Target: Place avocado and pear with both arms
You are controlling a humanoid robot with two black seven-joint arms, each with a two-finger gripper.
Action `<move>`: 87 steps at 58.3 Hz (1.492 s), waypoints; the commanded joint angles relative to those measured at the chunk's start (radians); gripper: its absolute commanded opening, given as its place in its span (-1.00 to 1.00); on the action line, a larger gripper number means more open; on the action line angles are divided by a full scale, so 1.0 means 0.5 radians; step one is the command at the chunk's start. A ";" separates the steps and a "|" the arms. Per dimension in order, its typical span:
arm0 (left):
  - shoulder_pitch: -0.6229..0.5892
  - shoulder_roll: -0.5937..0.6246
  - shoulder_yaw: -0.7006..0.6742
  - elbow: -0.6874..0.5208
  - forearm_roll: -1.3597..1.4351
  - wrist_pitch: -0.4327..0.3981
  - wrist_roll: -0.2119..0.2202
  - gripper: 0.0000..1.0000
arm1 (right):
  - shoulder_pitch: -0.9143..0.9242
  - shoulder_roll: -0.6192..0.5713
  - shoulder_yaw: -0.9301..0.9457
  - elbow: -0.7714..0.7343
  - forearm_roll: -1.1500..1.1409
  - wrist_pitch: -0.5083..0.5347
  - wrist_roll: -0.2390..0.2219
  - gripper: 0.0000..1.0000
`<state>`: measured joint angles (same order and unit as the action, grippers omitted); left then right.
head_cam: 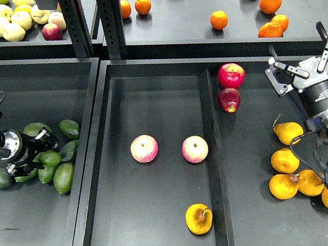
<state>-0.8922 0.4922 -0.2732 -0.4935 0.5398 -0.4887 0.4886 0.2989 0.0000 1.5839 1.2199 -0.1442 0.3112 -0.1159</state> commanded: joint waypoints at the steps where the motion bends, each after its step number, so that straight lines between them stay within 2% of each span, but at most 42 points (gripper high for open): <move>1: 0.023 -0.012 -0.006 0.057 -0.003 0.000 0.000 0.29 | 0.004 0.000 -0.005 -0.001 0.000 0.000 0.002 1.00; 16: 0.066 -0.042 -0.009 0.060 -0.018 0.000 0.000 0.33 | 0.007 0.000 -0.005 -0.001 0.000 0.000 -0.001 1.00; 36: 0.045 -0.067 -0.156 0.060 -0.052 0.000 0.000 0.93 | 0.007 0.000 -0.005 -0.004 0.000 0.000 -0.001 1.00; 51: 0.032 -0.015 -0.368 0.057 -0.125 0.000 0.000 0.99 | 0.007 0.000 -0.005 -0.004 0.000 0.000 -0.001 1.00; 67: 0.091 -0.101 -0.800 0.030 -0.546 0.000 0.000 0.99 | 0.010 0.000 -0.005 -0.007 0.000 0.000 -0.001 1.00; 68: 0.121 -0.155 -0.916 0.039 -0.591 0.000 0.000 0.99 | 0.010 0.000 -0.002 -0.010 0.006 0.000 -0.001 1.00; 80: 0.256 -0.352 -1.432 0.027 -0.607 0.000 0.000 0.99 | 0.025 0.000 -0.002 -0.016 0.015 0.000 -0.001 1.00; 87: 0.364 -0.545 -1.843 -0.071 -0.619 0.000 -0.084 0.99 | 0.047 0.000 -0.014 -0.013 0.015 -0.003 -0.001 1.00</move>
<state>-0.7574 0.3011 -1.0197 -0.4854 0.2344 -0.4885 0.4794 0.3139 0.0000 1.5829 1.2120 -0.1367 0.3114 -0.1166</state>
